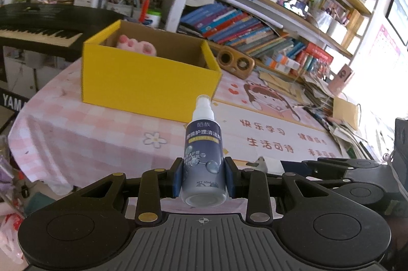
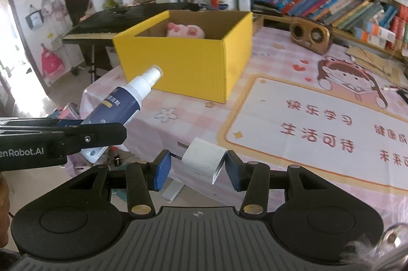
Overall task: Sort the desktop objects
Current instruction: 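Lift and carry the spray bottle and plug adapter over the yellow box with both tools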
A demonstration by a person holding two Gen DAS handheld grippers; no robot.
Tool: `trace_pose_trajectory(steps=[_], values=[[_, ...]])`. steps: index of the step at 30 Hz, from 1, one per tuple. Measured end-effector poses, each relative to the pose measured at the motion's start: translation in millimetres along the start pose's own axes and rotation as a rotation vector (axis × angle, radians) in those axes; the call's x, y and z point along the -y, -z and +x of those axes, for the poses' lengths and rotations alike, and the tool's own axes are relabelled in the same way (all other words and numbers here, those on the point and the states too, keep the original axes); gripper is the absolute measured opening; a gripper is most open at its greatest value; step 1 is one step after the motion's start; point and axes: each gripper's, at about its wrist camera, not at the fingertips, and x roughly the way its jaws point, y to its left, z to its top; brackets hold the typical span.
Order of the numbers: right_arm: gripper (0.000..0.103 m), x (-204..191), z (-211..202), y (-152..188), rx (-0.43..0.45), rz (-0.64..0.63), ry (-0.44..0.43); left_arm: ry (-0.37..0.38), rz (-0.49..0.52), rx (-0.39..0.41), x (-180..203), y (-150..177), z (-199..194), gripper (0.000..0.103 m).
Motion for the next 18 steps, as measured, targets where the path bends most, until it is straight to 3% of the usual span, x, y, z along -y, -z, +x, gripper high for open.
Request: trace_pose_trajectory(steps=[18], values=[[0.044,-24,12,-16,-0.001,-0.064,-0.046,-0.042,-0.074,0.047,-24,-5,-15,0.032]])
